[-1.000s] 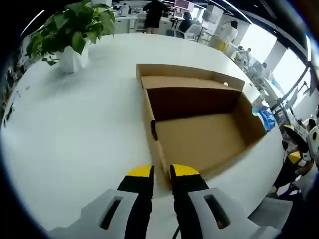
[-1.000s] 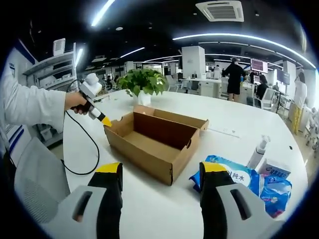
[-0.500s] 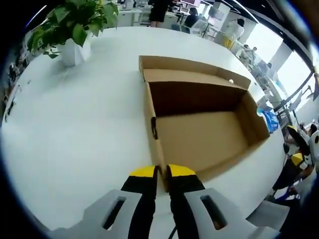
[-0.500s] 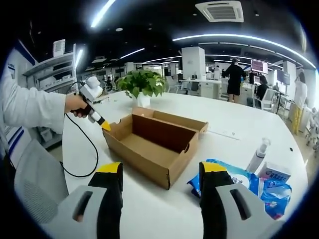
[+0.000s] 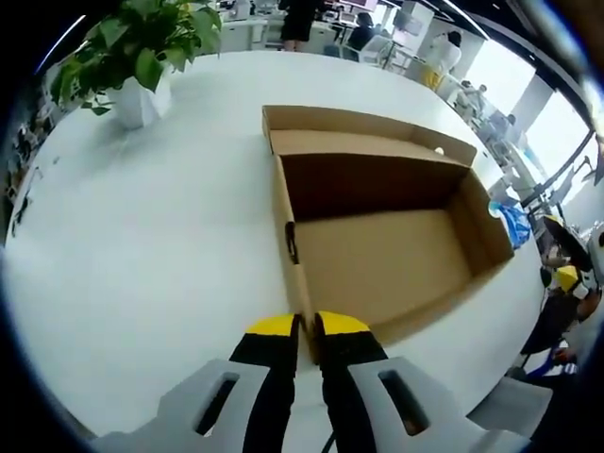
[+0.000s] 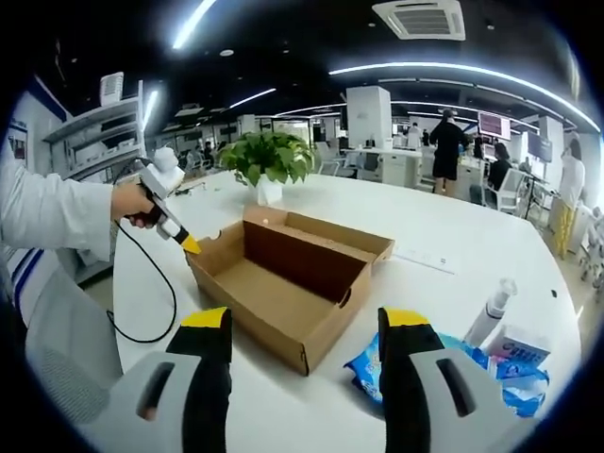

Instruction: Operate the shoe box by opening the lid, removing the specified soft item, and placing it in the target area until the item is outside and the box remains undamaged.

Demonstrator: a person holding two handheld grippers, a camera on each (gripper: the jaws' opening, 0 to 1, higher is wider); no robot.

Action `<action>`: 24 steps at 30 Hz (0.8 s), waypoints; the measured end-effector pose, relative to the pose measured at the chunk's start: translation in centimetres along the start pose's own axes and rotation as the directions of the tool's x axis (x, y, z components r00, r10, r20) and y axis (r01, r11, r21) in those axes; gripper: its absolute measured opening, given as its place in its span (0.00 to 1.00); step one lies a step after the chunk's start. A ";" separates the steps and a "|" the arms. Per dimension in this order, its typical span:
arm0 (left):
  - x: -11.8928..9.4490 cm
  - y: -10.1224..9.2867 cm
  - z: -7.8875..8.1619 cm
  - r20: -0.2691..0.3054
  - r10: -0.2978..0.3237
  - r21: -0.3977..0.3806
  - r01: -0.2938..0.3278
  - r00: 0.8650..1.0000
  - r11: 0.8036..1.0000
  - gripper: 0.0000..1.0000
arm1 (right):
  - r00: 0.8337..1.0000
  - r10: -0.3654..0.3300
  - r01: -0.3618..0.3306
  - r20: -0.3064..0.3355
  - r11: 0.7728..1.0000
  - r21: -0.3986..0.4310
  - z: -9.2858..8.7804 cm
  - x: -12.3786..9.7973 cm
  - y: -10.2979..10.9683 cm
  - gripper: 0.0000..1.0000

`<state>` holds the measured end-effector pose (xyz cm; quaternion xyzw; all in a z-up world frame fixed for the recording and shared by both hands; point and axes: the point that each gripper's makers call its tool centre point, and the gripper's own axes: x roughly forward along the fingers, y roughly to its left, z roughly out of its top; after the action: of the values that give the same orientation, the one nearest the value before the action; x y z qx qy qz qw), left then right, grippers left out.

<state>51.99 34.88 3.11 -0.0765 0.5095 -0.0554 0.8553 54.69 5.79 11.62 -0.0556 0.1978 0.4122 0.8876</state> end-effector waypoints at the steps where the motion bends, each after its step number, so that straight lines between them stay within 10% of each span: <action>1: 0.0 0.0 0.0 0.000 0.000 0.000 0.000 1.000 1.000 0.05 | 1.000 0.000 0.000 0.000 1.000 0.003 0.1 0.1 -0.2 0.59; 24: 0.1 0.2 0.1 -0.027 0.026 0.039 -0.025 0.999 0.999 0.04 | 0.999 -0.025 0.027 -0.047 0.999 0.027 4.3 4.9 -5.3 0.58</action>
<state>52.12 35.06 2.99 -0.0527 0.5211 -0.0553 0.8501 62.88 6.91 13.25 -0.0555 0.2236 0.3963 0.8887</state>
